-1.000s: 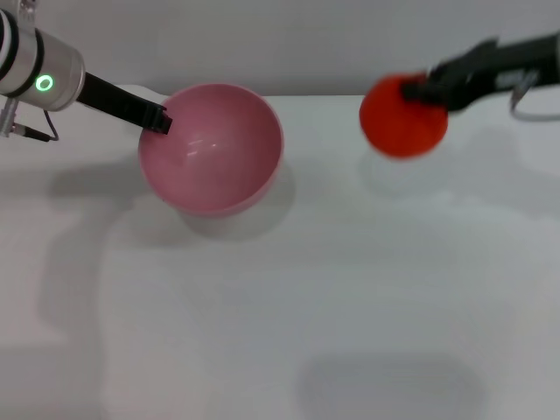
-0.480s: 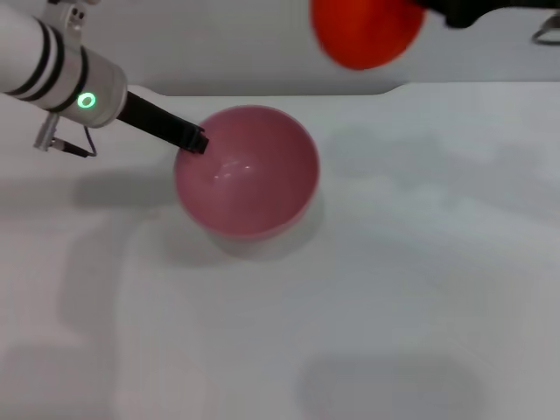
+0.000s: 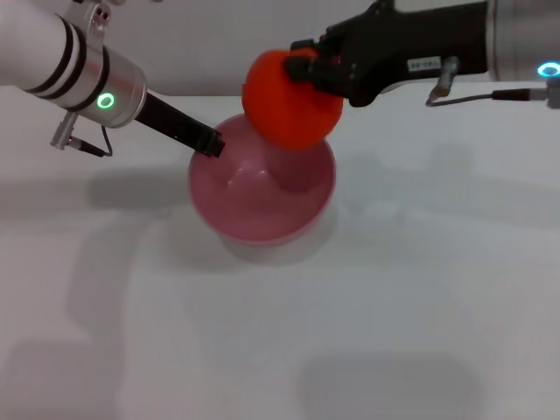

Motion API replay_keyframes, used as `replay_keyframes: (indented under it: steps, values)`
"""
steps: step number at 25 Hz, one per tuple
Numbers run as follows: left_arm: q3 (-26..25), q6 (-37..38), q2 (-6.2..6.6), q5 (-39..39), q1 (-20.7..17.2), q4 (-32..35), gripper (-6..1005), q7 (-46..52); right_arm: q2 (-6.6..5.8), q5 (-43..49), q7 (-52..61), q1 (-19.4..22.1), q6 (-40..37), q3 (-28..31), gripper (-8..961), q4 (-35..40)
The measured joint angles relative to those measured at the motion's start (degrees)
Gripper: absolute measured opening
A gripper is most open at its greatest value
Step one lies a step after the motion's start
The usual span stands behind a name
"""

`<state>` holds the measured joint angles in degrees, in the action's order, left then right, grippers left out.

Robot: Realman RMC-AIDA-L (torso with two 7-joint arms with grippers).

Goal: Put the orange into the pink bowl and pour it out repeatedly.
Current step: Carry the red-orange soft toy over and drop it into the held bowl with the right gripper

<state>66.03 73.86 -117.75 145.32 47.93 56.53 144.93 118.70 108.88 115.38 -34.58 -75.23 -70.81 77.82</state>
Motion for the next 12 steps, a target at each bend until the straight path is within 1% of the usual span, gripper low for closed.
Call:
replay_keyframes:
  steps: [4,8,12]
  values:
    - [0.00,0.03,0.06,-0.03,0.15,0.00,44,-0.08,0.04,0.39,-0.44,-0.85,0.52,-0.14,160,-1.39]
    - [-0.02,0.07,0.13,-0.04,0.19,-0.02,44,-0.22,0.04,0.39,-0.50,-0.73,1.34,-0.12,184,-1.45]
    - [-0.03,0.09,0.15,-0.04,0.26,-0.03,44,-0.47,0.03,0.13,-1.10,-0.38,2.14,0.32,343,-1.45]
